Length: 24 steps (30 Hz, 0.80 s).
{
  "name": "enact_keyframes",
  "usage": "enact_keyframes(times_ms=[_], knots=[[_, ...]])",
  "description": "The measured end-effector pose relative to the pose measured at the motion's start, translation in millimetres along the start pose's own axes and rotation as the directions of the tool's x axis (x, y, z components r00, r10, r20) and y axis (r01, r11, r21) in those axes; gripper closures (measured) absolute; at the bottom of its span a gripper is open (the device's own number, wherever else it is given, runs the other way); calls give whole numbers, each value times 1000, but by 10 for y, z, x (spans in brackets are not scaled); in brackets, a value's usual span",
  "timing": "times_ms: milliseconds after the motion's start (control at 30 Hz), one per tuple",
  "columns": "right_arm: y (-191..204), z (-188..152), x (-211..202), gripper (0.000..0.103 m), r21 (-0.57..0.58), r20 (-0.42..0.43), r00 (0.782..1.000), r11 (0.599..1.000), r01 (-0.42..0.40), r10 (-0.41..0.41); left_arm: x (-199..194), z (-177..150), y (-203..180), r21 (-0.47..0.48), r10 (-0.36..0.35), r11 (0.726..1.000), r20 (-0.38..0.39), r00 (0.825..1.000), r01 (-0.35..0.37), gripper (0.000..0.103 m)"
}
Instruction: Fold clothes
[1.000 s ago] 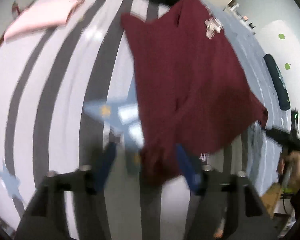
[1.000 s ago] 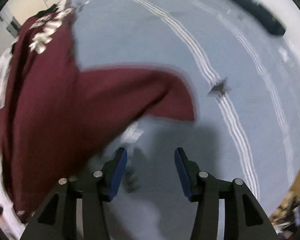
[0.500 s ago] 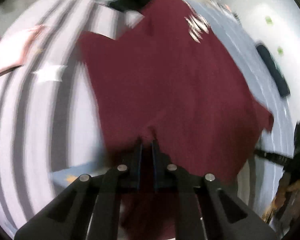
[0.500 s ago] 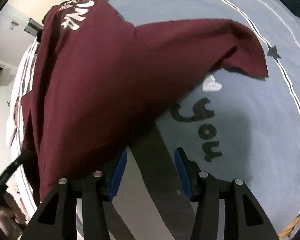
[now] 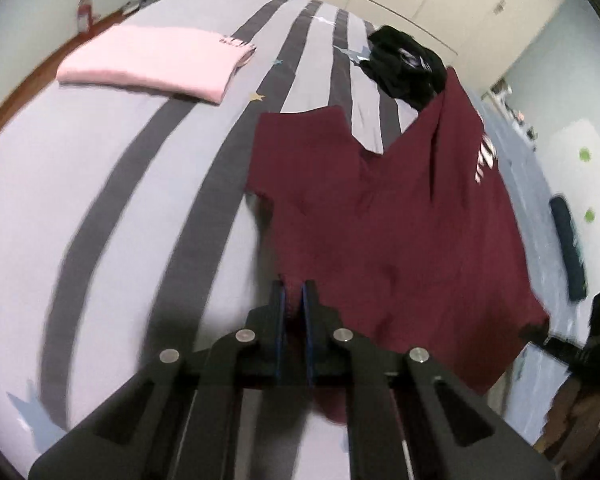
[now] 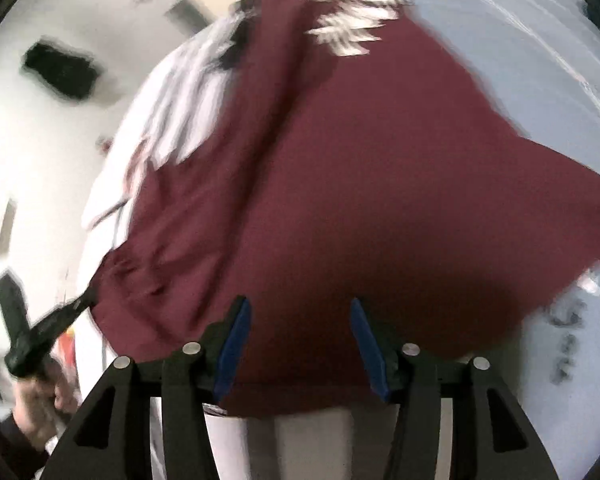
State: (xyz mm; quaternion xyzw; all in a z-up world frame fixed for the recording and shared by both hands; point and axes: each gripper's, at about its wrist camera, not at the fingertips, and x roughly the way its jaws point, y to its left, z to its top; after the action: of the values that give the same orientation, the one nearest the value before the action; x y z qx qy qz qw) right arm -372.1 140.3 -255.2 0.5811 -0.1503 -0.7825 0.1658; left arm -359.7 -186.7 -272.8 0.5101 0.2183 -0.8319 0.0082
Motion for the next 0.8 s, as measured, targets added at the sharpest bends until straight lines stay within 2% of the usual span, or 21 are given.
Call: enact_keyframes(times_ms=[67, 133, 200, 367, 433, 500, 567, 667, 700, 733, 767, 800], knots=[[388, -62, 149, 54, -85, -28, 999, 996, -41, 39, 75, 51, 20, -55, -37, 998, 2, 999, 37, 97], [741, -189, 308, 47, -175, -64, 996, 982, -69, 58, 172, 121, 37, -103, -76, 992, 1, 997, 76, 96], [1002, -427, 423, 45, -263, -82, 994, 961, -85, 66, 287, 183, 59, -123, -111, 987, -15, 994, 108, 97], [1598, -619, 772, 45, -429, -63, 997, 901, -57, 34, 511, 300, 130, -161, -246, 960, -83, 966, 231, 97], [1736, -643, 907, 37, -465, -47, 999, 885, -31, 10, 528, 306, 184, -168, -272, 953, -100, 957, 253, 97], [1782, -673, 1047, 37, -470, -50, 999, 883, -5, -21, 556, 320, 253, -183, -288, 947, -114, 951, 265, 96], [1824, -664, 1111, 37, -461, -79, 997, 887, -25, -13, 554, 326, 349, -199, -281, 947, -125, 951, 254, 96], [1866, -678, 1217, 37, -477, -80, 996, 879, 3, -46, 416, 261, 444, -165, -237, 962, -113, 965, 217, 93], [1878, -673, 1262, 37, -480, -78, 994, 877, 29, -76, 366, 236, 476, -152, -221, 967, -108, 969, 203, 86], [1878, -665, 1296, 38, -477, -83, 993, 878, 38, -88, 315, 211, 507, -139, -205, 972, -102, 973, 190, 72], [1866, -647, 1330, 41, -466, -89, 991, 884, 45, -97, 256, 181, 545, -132, -187, 976, -94, 978, 174, 64], [1854, -628, 1362, 58, -455, -95, 990, 889, 52, -106, 189, 146, 592, -131, -173, 978, -81, 982, 162, 53]])
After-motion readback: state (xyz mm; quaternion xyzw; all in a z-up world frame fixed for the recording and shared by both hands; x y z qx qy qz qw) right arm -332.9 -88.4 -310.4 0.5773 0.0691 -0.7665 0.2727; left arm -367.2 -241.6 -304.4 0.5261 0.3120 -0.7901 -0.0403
